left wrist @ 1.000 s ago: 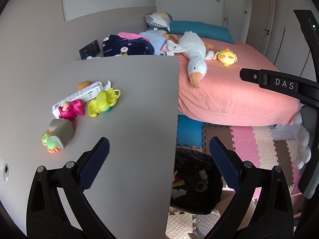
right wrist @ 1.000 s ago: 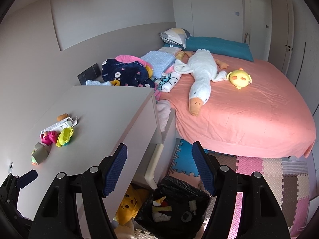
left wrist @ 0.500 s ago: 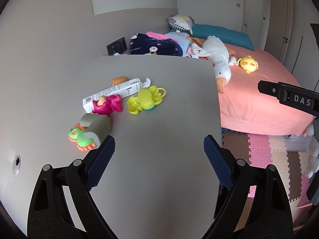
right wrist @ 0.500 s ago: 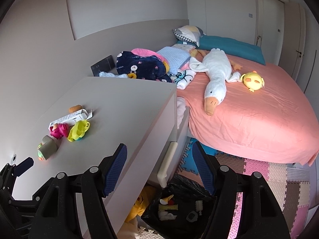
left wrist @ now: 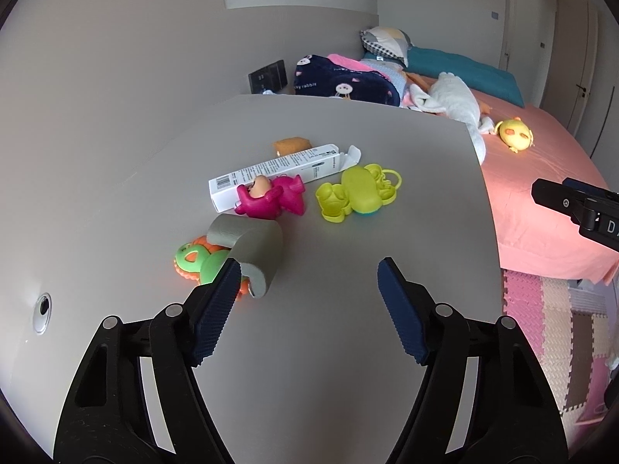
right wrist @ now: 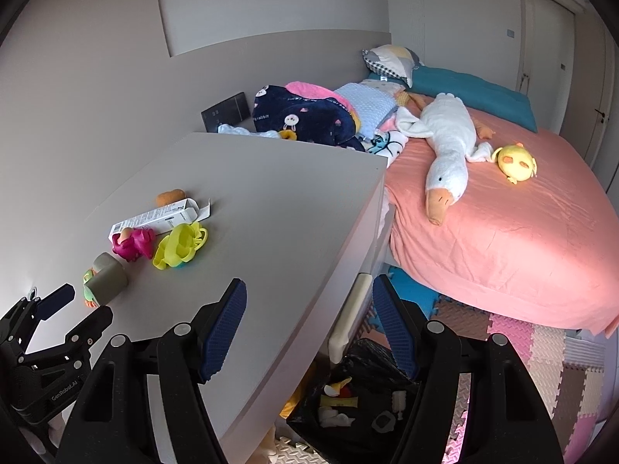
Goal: Collect trash
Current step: 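Move the left tool to the grey cup and close on it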
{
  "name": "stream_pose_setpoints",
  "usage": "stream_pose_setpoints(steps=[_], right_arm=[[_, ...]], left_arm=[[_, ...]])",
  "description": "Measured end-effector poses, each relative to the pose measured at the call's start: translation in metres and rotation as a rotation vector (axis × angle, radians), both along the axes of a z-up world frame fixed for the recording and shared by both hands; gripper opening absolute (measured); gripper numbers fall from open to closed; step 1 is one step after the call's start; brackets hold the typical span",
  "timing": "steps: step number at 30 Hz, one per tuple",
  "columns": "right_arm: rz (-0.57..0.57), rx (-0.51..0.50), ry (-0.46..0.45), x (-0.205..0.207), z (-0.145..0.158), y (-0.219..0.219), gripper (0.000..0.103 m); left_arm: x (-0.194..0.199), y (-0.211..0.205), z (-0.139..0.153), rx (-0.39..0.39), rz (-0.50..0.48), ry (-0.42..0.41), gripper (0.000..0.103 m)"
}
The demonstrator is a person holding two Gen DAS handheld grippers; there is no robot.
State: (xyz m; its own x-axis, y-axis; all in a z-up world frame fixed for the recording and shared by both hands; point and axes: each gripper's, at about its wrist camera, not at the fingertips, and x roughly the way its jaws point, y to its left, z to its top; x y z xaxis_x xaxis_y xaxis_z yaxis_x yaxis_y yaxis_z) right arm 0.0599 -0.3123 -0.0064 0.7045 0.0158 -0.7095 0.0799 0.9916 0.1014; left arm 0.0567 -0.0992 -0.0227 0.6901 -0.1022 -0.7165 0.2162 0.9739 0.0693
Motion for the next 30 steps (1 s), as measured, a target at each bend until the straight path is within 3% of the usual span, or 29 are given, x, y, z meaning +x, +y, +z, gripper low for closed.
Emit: stream_pose_setpoints(steps=[18, 22, 25, 30], right_arm=[[0.052, -0.014, 0.043, 0.031, -0.02, 0.03, 0.068], [0.06, -0.015, 0.05, 0.035, -0.023, 0.035, 0.068], [0.065, -0.018, 0.054, 0.038, -0.024, 0.04, 0.068], [0.073, -0.016, 0.055, 0.042, -0.026, 0.047, 0.068]], left_arm=[[0.042, 0.018, -0.021, 0.051, 0.04, 0.03, 0.052], [0.045, 0.019, -0.024, 0.064, 0.037, 0.028, 0.039], [0.045, 0.019, -0.024, 0.074, 0.021, 0.011, 0.037], [0.042, 0.031, -0.008, 0.009, 0.033, -0.035, 0.035]])
